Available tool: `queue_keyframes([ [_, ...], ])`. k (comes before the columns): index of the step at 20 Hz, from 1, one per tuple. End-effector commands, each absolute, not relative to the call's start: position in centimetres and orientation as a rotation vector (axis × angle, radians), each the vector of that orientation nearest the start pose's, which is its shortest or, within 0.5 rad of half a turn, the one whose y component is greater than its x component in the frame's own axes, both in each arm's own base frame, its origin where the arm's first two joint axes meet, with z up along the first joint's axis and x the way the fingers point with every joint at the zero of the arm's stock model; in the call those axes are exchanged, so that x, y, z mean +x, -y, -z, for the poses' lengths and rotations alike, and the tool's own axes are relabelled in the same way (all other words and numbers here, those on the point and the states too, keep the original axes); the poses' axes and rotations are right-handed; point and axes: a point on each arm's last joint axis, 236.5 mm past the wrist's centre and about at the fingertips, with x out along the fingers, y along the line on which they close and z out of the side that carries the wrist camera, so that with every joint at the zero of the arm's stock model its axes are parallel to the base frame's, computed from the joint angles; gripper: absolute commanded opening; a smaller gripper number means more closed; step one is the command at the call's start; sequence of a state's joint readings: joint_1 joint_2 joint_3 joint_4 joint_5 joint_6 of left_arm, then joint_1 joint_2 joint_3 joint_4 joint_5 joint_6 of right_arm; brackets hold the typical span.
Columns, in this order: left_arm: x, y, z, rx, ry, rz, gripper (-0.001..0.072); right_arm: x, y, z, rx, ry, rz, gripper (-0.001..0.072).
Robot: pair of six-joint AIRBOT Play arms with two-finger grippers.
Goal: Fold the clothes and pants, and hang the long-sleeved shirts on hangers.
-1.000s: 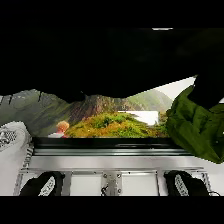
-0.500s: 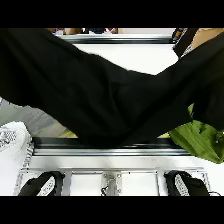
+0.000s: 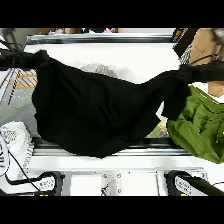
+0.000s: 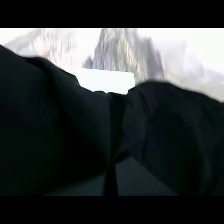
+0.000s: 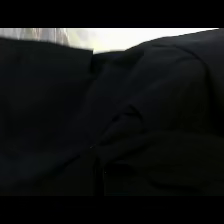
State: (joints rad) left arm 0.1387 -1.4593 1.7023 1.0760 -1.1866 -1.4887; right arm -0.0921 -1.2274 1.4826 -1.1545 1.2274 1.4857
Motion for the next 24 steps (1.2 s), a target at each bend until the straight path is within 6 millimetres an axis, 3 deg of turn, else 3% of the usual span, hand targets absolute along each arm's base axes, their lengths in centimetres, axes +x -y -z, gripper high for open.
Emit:
queue_keyframes([
  [1, 49.3, 3.8, -10.3, -0.397, -1.064, 0.251, 0.0011, 45.4, -8.1, -11.8, 0.204, -0.989, -0.271, 0.0012],
  [4, 48.3, 4.1, -8.8, -0.399, -1.137, 0.265, 0.0011, 45.6, -10.2, -11.2, 0.165, -0.99, -0.311, 0.0015],
  [6, 48.0, 4.1, -8.1, -0.405, -1.156, 0.263, 0.0011, 45.5, -10.2, -11.4, 0.156, -0.988, -0.32, 0.0029],
  [7, 47.7, 3.9, -7.6, -0.403, -1.17, 0.256, 0.0012, 45.4, -9.9, -11.6, 0.158, -0.987, -0.314, 0.0183],
  [8, 47.3, 3.7, -6.9, -0.39, -1.192, 0.245, 0.0012, 45.1, -9.4, -12.0, 0.161, -0.986, -0.307, 0.0542],
  [9, 46.9, 3.6, -6.3, -0.388, -1.214, 0.24, 0.0011, 44.6, -8.5, -12.5, 0.167, -0.987, -0.294, 0.0707],
  [11, 46.3, 3.3, -5.2, -0.38, -1.246, 0.227, 0.0011, 43.7, -5.3, -13.3, 0.195, -0.996, -0.237, 0.0708],
  [13, 45.8, 3.4, -4.3, -0.388, -1.271, 0.227, 0.0012, 42.7, -0.6, -12.9, 0.295, -1.026, -0.119, 0.0707],
  [15, 45.3, 3.5, -3.4, -0.392, -1.293, 0.226, 0.0012, 40.9, 4.4, -10.2, 0.446, -1.077, 0.027, 0.0707],
  [17, 45.0, 3.5, -2.8, -0.388, -1.303, 0.23, 0.0012, 39.2, 7.2, -6.7, 0.649, -1.109, 0.103, 0.0708],
  [20, 44.9, 3.5, -2.6, -0.387, -1.306, 0.232, 0.0011, 38.7, 8.5, -2.2, 1.001, -1.043, 0.148, 0.0707],
  [24, 44.9, 3.6, -2.6, -0.388, -1.309, 0.234, 0.0011, 39.1, 7.0, 3.0, 1.177, -1.018, 0.14, 0.0708],
])
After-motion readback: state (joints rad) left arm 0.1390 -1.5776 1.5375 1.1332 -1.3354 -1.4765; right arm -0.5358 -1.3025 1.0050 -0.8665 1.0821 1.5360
